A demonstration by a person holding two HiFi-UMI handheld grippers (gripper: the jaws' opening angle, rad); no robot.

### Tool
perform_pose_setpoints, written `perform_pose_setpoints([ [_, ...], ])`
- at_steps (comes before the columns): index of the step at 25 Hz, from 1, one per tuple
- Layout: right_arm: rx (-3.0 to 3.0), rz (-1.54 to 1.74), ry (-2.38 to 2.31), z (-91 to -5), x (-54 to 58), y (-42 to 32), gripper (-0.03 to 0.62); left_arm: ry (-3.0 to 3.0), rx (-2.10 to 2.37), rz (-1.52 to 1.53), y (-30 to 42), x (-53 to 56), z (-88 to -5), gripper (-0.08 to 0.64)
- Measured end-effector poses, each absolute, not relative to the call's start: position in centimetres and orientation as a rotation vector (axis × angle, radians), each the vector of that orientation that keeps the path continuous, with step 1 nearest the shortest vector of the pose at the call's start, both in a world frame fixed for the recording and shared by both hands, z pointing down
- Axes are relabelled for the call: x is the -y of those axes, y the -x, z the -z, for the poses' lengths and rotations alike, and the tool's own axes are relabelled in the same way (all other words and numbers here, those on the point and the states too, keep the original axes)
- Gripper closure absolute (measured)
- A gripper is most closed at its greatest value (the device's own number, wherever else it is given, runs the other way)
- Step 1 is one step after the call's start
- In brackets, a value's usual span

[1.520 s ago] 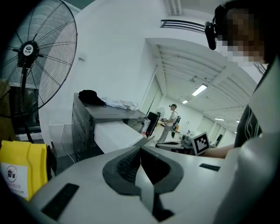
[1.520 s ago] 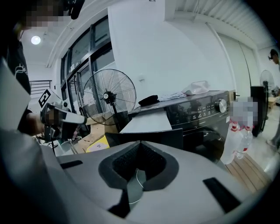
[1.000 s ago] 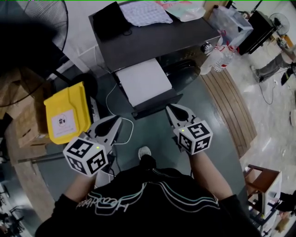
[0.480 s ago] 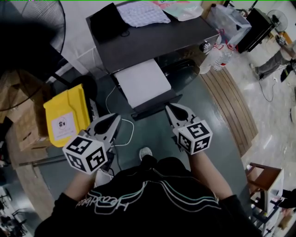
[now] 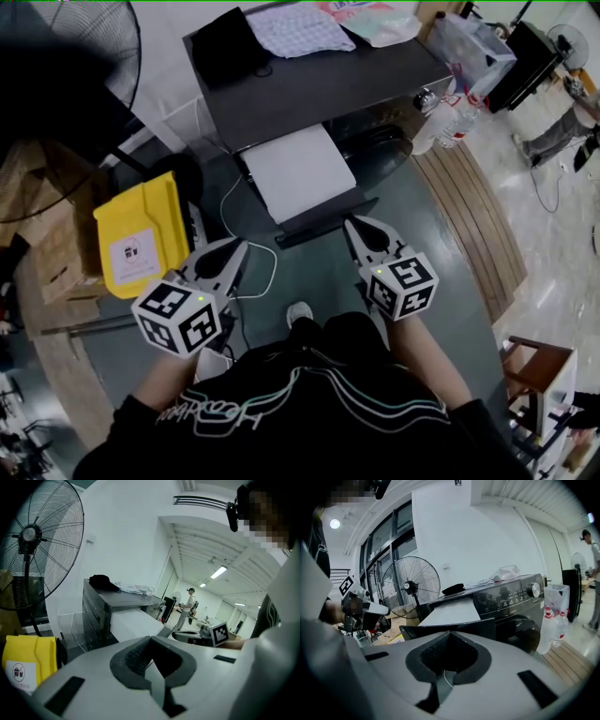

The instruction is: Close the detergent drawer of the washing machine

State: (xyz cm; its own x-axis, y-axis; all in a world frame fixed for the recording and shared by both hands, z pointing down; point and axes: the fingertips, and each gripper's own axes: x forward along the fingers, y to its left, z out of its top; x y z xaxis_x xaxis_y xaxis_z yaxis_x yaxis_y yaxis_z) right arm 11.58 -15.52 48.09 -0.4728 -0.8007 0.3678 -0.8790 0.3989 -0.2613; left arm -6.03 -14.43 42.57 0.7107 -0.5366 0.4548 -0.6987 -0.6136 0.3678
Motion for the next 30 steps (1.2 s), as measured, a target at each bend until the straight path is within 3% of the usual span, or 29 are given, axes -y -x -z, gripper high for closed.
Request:
perform_pose_setpoints([
  [30, 2.445, -0.608, -1.509, -48.1, 19.2, -10.4, 0.566, -2.347, 1.018, -0.381, 8.8, 16.3, -42.6, 0.537],
])
